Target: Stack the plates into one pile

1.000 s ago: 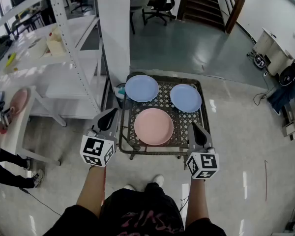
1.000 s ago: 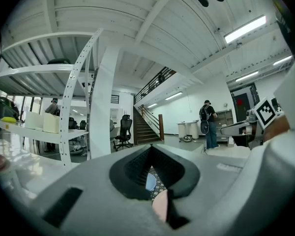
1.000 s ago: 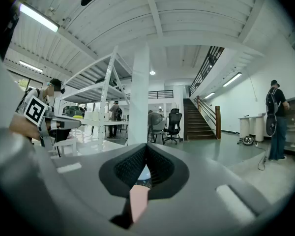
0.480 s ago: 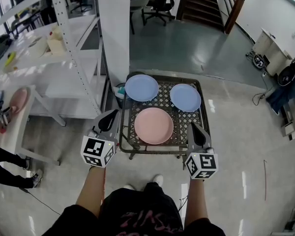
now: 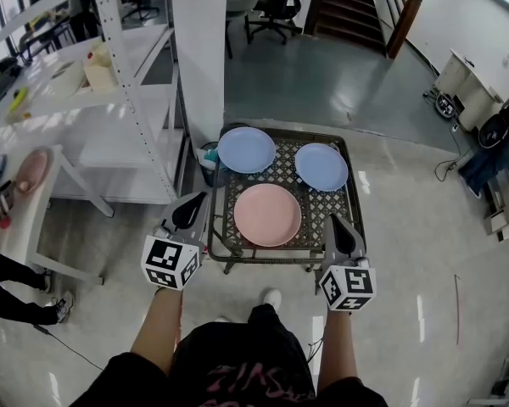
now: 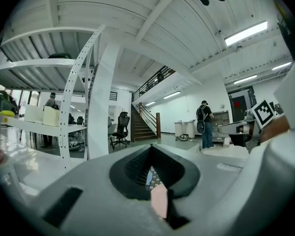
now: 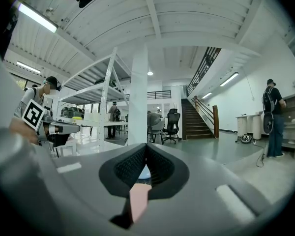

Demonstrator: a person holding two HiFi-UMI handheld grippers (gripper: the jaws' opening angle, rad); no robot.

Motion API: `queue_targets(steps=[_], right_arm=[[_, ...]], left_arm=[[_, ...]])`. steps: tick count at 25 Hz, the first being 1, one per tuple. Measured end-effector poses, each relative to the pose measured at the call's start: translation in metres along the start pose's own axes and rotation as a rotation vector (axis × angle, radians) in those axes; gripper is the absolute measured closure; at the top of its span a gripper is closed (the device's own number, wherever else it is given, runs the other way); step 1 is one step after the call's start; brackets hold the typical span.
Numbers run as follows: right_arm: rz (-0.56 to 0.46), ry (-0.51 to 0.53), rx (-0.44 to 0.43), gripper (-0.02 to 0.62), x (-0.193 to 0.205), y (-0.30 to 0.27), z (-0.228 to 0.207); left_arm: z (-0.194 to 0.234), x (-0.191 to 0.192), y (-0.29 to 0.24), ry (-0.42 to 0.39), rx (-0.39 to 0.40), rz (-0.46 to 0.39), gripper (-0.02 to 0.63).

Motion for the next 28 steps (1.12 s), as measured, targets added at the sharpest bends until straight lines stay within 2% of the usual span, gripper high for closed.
queue_targets(steps=[15, 28], right_arm=[[0.012, -0.030, 0.001, 0.583, 0.009, -0.028, -0.031], [0.081, -0.070, -0.045, 0.583, 0.033, -0.106, -0.074]], left_arm=[[0.001, 0.008, -0.039, 0.023, -0.006, 0.038, 0.615], [0.017, 0.029, -0.108, 0.053, -0.054, 0.123, 0.615]])
Point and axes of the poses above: the fingertips, and each gripper's own axes: y backward along the fingers, z to its left, x out of its underside, the point moved 10 cm from there along y, backward along the fingers, and after that the axes turned 12 degrees about x, right-handed, at the moved point
